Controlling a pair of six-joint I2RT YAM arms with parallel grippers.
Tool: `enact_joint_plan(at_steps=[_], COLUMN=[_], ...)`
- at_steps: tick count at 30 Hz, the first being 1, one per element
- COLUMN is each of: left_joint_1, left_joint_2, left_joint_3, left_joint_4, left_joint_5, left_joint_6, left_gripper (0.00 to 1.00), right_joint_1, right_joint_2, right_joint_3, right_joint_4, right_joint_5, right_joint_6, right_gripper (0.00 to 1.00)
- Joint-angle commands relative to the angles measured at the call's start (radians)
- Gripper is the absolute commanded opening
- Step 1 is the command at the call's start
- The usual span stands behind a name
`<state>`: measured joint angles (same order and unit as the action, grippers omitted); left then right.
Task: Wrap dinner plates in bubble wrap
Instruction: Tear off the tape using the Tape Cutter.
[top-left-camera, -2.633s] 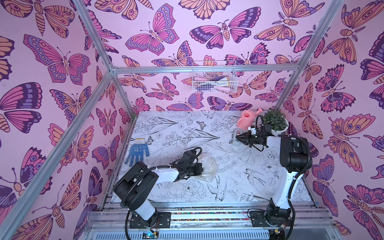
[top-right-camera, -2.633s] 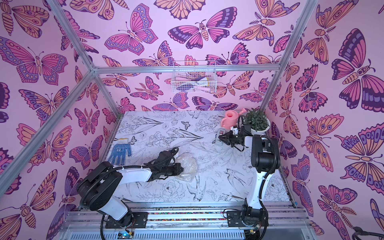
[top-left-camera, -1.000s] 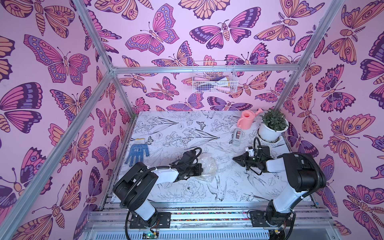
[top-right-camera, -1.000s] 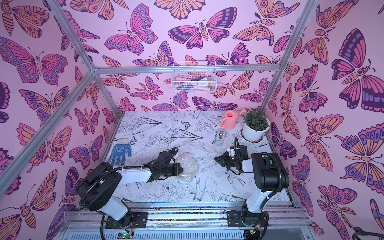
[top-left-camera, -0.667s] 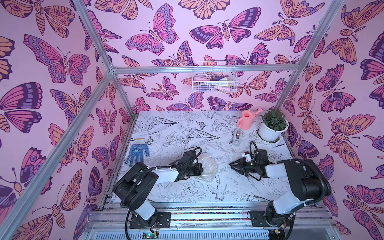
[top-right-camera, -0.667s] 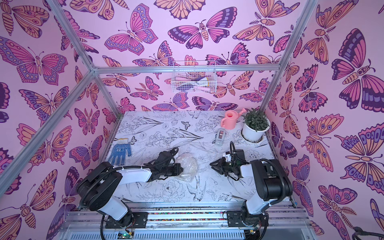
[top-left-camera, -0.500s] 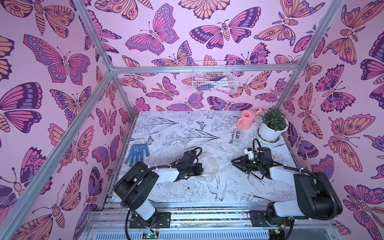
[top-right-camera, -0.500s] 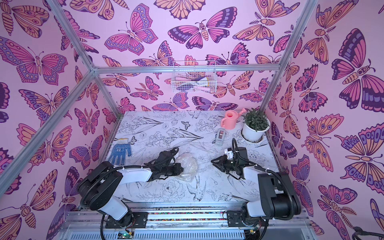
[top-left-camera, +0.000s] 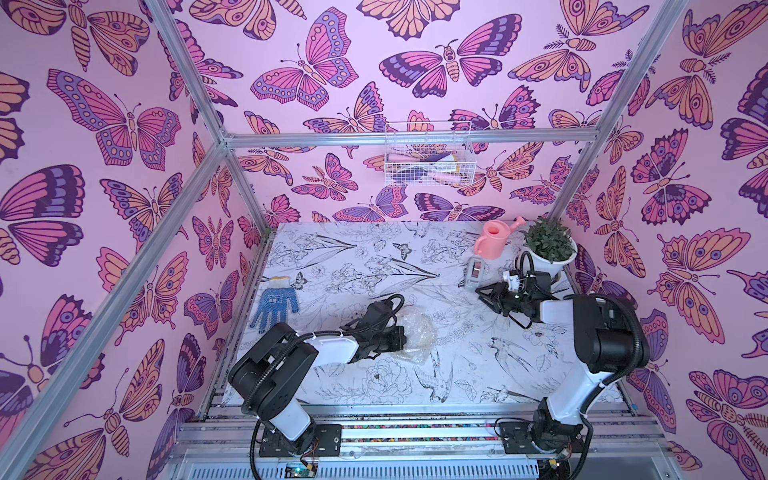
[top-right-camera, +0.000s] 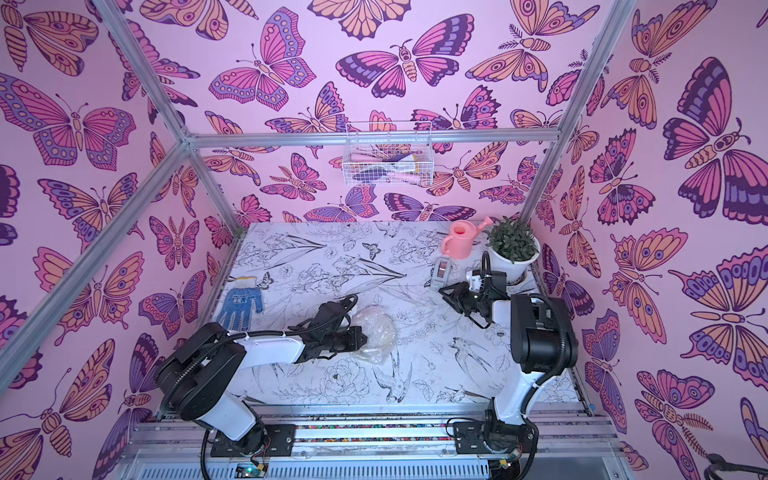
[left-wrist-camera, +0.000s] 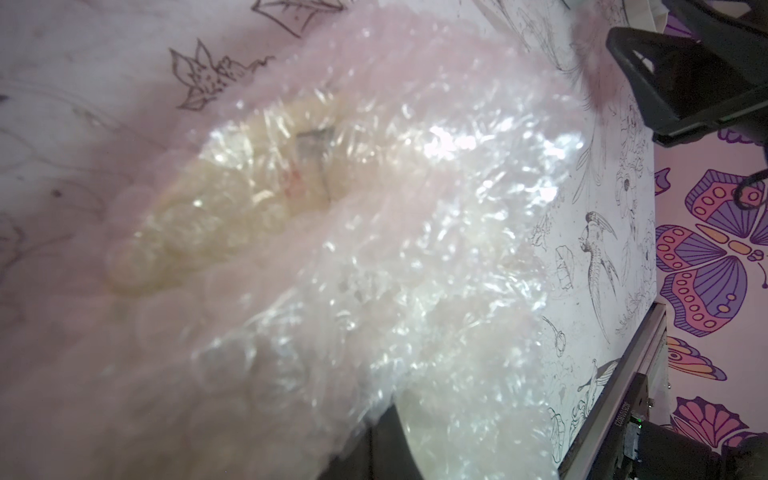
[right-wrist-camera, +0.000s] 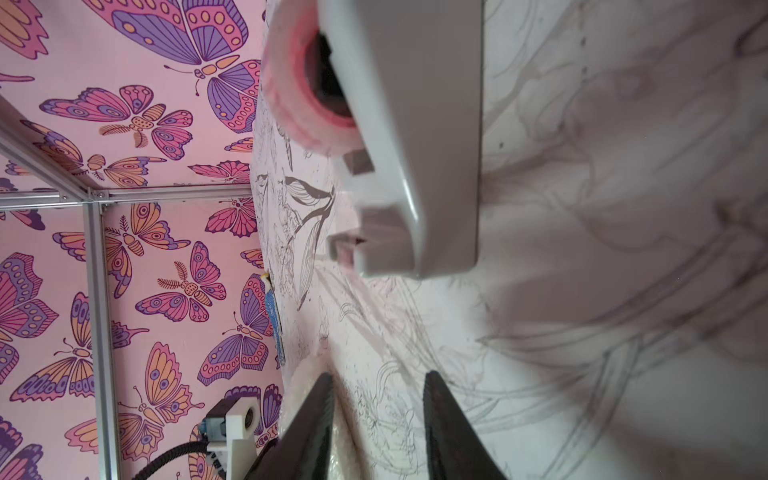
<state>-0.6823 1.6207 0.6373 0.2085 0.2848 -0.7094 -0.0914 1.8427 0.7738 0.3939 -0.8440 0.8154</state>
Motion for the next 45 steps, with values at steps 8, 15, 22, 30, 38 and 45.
enact_joint_plan(at_steps=[8, 15, 22, 30, 38, 45], left_joint_1=[-0.014, -0.016, -0.018, -0.02, -0.021, -0.02], left_joint_2=[0.088, 0.092, 0.093, 0.097, 0.1, 0.101], left_joint_3=[-0.029, -0.029, -0.035, -0.029, -0.032, -0.033], left_joint_4=[-0.195, -0.193, -0.186, -0.185, -0.184, -0.181], left_joint_5=[-0.018, -0.021, -0.019, -0.015, -0.016, -0.016], left_joint_6=[-0.009, -0.009, -0.015, -0.013, -0.013, -0.014], left_gripper=[0.0, 0.0, 0.0, 0.0, 0.0, 0.0], right_joint_1=[-0.001, 0.0, 0.005, 0.012, 0.013, 0.023], right_joint_2=[0.128, 0.173, 0.201, 0.213, 0.204, 0.138], right_joint_3=[0.071, 0.095, 0.101, 0.113, 0.129, 0.184], right_joint_4=[0.181, 0.236, 0.329, 0.323, 0.293, -0.176], right_joint_5=[-0.073, -0.094, -0.119, -0.119, -0.121, 0.006], right_joint_6=[0.084, 0.128, 0.203, 0.204, 0.193, -0.008], right_gripper=[0.43, 0.41, 0.32, 0.23, 0.16, 0.0])
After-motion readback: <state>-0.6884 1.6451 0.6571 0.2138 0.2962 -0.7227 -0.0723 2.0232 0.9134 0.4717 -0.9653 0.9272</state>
